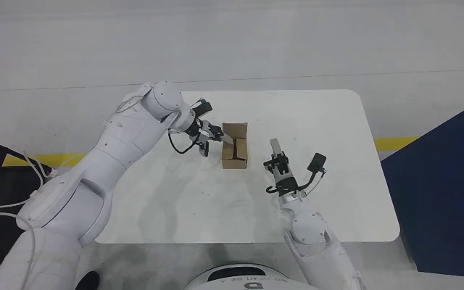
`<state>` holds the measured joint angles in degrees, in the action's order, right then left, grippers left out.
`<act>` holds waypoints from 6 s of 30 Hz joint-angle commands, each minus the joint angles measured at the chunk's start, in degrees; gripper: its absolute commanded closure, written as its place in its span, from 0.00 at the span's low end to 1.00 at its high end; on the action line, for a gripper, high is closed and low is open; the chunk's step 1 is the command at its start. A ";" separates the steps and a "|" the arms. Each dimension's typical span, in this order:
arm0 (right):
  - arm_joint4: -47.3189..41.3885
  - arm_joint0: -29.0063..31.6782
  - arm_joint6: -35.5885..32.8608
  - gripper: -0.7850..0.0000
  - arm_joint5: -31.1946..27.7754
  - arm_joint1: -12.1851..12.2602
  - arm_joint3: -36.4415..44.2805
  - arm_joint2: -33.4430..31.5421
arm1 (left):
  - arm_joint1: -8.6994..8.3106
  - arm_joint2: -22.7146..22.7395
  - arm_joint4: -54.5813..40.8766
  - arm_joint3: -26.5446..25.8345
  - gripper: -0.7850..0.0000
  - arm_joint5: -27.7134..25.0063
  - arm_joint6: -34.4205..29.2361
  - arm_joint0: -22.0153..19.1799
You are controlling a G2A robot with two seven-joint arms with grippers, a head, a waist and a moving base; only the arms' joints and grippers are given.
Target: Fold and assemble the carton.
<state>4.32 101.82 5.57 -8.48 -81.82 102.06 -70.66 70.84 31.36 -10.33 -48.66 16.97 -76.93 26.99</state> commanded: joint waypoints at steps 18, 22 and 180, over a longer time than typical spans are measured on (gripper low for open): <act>-10.47 0.42 -17.20 0.00 -2.37 0.98 -1.81 0.85 | -0.79 5.09 0.08 -0.51 0.00 14.43 20.79 4.36; -9.42 0.32 -16.67 0.00 -3.02 0.98 -3.13 2.08 | 1.75 2.96 -1.78 1.76 0.00 10.07 20.76 2.92; 92.27 -11.07 -28.79 0.22 -16.85 5.43 7.06 14.60 | -5.47 30.08 -7.18 -12.14 0.00 -0.12 9.84 26.52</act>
<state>97.98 90.42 -23.26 -24.10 -76.51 108.33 -55.63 65.36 61.42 -17.40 -61.01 17.00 -67.53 53.41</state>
